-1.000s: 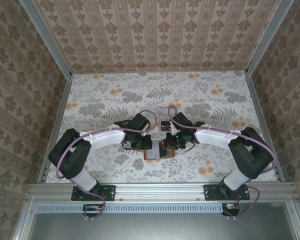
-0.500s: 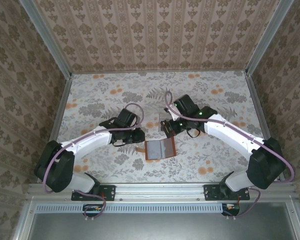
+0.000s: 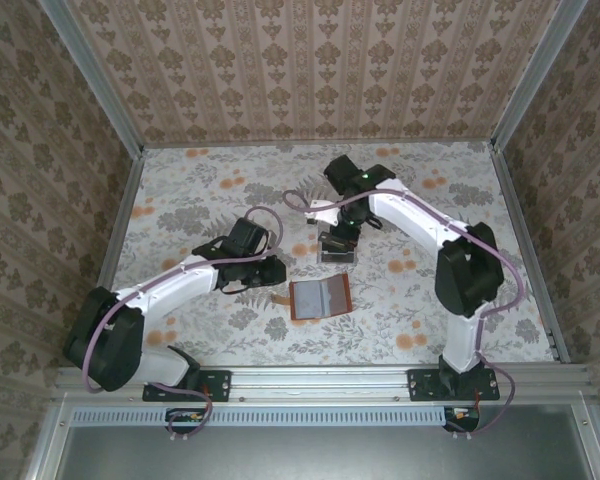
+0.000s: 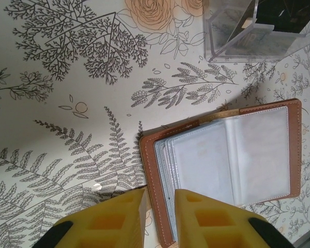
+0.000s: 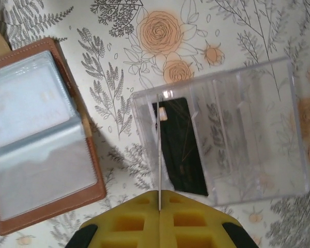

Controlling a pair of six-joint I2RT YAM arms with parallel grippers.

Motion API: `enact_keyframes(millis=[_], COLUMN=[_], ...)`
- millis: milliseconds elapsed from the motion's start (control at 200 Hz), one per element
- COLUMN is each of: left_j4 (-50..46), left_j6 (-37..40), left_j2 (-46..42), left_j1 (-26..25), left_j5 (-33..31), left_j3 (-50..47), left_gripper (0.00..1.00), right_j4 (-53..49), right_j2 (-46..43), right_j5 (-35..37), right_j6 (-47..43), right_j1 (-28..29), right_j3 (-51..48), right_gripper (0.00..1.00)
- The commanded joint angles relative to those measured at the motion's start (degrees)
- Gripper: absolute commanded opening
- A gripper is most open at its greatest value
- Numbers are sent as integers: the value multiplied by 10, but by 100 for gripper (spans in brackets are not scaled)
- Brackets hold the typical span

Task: Take the credit cards out of the card holder

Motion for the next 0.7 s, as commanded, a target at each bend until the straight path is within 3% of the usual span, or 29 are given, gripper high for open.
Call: enact_keyframes(millis=[0, 255, 600, 695], left_j4=[13, 15, 19, 19], left_j6=[12, 12, 10, 10], left_j2=[3, 24, 51, 54], left_j1=[5, 8, 8, 8], left_j5=[14, 16, 22, 24], left_j3=[-9, -2, 0, 3], left_gripper=[22, 22, 22, 22], right_j4=[-103, -177, -183, -186], right_j2=[39, 122, 166, 170], right_j5=[-10, -14, -37, -42], right_j6=[-82, -114, -133, -131], right_j1=[-7, -20, -29, -31], right_j3=[67, 152, 162, 167], right_gripper=[0, 0, 0, 7])
